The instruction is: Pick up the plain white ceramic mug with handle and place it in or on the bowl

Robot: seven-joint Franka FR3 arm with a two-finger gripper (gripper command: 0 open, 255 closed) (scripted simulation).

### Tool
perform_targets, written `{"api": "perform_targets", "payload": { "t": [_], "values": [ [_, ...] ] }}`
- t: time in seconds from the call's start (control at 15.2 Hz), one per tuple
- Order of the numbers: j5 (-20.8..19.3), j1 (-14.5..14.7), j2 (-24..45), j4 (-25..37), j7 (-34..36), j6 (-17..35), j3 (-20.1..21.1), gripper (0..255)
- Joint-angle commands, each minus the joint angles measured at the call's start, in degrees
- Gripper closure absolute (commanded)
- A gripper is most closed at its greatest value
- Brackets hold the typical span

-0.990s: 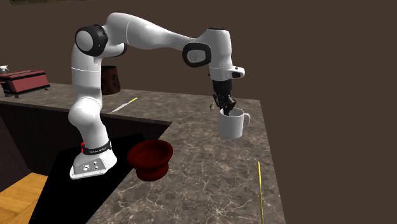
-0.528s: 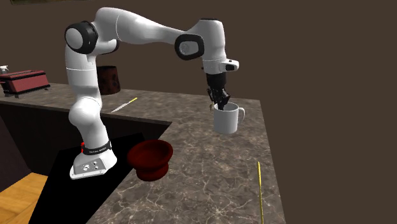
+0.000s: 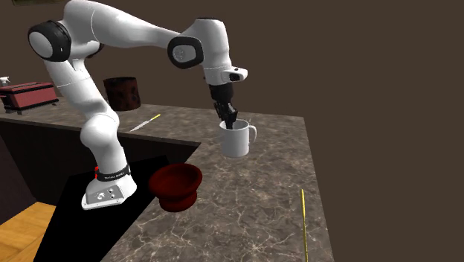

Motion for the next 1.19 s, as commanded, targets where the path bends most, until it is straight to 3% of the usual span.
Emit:
{"api": "perform_targets", "payload": {
  "t": [0.0, 0.46, 0.86, 1.12],
  "values": [
    [-2.33, -0.95, -4.60, -3.83, 0.70, -0.30, 0.53, 255],
    [-8.71, -6.19, -21.10, -15.39, 2.05, -4.56, 3.08, 255],
    [-12.27, -11.73, -35.24, -22.83, 0.91, -11.35, 4.66, 255],
    [-12.95, -12.20, -35.46, -25.96, 0.82, -8.45, 3.91, 255]
  ]
}}
